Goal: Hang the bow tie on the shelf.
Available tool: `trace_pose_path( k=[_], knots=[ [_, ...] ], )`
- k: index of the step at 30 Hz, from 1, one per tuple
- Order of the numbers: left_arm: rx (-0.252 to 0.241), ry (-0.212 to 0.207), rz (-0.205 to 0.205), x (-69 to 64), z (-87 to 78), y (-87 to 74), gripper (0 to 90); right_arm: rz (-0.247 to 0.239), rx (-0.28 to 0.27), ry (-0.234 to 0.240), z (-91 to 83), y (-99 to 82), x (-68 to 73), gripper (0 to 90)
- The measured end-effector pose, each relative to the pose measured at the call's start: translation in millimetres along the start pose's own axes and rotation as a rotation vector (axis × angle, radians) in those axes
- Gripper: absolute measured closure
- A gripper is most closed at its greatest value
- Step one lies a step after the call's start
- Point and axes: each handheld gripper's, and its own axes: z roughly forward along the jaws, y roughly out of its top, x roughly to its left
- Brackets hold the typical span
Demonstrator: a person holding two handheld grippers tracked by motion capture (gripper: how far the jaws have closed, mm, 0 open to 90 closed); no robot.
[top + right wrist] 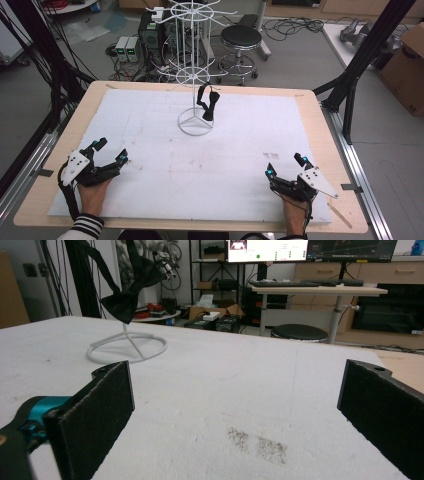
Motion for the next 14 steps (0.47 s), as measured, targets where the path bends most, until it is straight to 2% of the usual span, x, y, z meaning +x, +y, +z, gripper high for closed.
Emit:
trace_pose_path(
  k=[4,10,14],
  knots=[
    [0.002,0.001,-0.002,0.0,0.2,0.1,16.1,-0.023,-0.006,-0.001,0.5,-1.4,1.2,0.5],
    [0.004,0.003,-0.001,0.2,0.2,0.1,16.1,-0.013,-0.007,0.002,0.5,-1.8,0.1,0.5],
    [0.003,0.002,-0.006,0.2,0.2,0.1,16.1,-0.004,0.016,0.009,2.3,-1.1,-0.7,0.5]
  ],
)
